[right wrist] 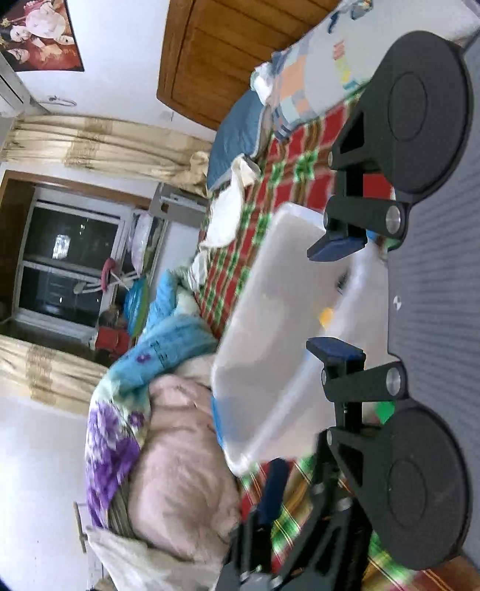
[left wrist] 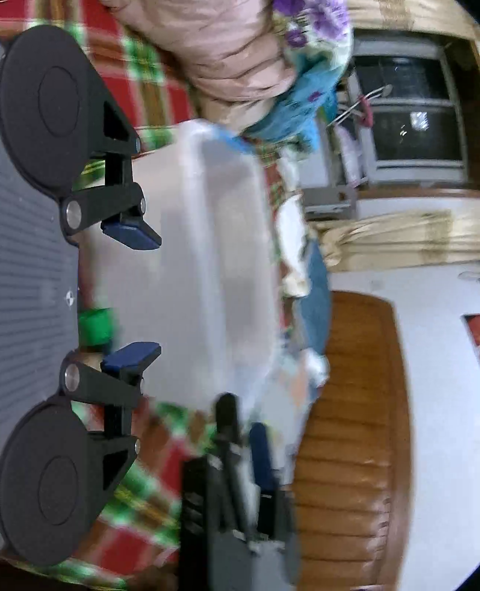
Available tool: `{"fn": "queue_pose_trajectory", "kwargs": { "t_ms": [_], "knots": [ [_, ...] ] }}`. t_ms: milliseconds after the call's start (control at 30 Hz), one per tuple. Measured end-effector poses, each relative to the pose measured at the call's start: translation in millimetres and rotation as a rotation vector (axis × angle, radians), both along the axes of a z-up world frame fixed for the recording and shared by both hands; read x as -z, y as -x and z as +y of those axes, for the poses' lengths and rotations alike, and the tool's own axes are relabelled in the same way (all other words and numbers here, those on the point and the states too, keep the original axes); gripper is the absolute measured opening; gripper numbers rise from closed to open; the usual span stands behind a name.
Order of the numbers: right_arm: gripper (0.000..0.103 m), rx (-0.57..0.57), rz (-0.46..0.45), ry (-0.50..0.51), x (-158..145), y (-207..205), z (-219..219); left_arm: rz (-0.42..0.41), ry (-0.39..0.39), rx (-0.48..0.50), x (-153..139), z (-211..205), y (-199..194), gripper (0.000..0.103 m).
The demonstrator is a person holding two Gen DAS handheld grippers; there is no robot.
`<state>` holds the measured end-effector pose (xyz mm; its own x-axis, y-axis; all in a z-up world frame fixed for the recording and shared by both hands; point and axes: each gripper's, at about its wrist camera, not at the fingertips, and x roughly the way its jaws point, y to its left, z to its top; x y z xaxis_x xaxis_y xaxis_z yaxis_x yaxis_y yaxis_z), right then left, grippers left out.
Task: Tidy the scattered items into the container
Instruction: 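Grasp the green lego brick with the left tool while the right tool reaches the small wooden cube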
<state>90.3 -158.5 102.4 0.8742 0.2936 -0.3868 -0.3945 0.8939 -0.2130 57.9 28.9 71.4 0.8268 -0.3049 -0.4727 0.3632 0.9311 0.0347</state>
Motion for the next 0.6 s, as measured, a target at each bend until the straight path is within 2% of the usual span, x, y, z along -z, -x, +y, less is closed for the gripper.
{"fn": "queue_pose_trajectory", "kwargs": {
  "t_ms": [133,300,500,567,600],
  "knots": [
    [0.049,-0.039,0.050,0.019,27.3,19.7,2.2,0.082,-0.038,0.005,31.0,-2.5,2.7,0.059],
    [0.048,-0.032,0.144,0.057,73.1,27.8,2.7,0.100,-0.039,0.000,43.0,-13.0,-6.0,0.059],
    [0.047,-0.012,0.143,0.078,98.0,36.0,3.7,0.143,0.104,-0.065,48.7,-26.9,-31.6,0.058],
    [0.047,-0.007,0.138,0.077,101.6,39.3,1.8,0.170,0.110,-0.095,53.6,-30.6,-40.1,0.043],
    [0.047,-0.009,0.141,0.076,102.7,39.9,1.6,0.187,0.103,-0.103,56.4,-31.0,-44.4,0.029]
  ]
}}
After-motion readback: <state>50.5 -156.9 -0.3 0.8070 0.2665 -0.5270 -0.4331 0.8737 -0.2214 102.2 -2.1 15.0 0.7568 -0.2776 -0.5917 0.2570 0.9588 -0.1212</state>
